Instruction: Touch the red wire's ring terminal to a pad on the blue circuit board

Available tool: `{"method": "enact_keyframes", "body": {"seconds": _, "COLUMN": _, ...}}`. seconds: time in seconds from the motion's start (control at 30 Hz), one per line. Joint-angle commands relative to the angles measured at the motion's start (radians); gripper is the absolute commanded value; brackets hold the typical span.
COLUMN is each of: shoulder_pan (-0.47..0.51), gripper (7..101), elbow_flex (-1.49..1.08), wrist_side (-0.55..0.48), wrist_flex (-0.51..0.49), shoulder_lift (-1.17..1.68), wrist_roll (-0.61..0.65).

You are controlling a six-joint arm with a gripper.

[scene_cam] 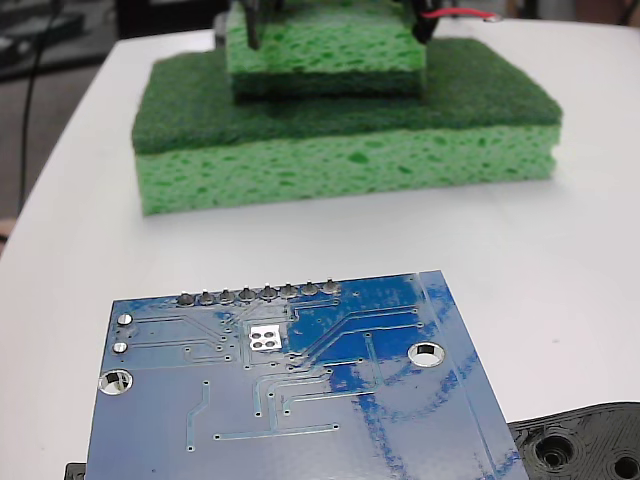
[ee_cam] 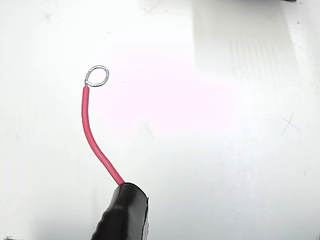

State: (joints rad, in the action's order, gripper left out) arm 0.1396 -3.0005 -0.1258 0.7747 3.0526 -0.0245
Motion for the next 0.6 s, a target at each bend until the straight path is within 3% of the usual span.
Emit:
{"method": "enact_keyframes", "body": {"seconds": 0.03, "shoulder_pan": -0.003, "gripper": 100.3, "elbow_flex": 0.005, "wrist_side": -0.002, "wrist_flex": -0.003, "shoulder_lift": 0.002, "wrist_roll": 0.005}}
{"method": "enact_keyframes", "body": {"seconds": 0.6, "shoulder_pan": -0.002, "gripper": 100.3, "elbow_flex": 0.005, "wrist_side": 0.002, "wrist_flex": -0.005, "shoulder_lift": 0.002, "wrist_roll": -0.005}}
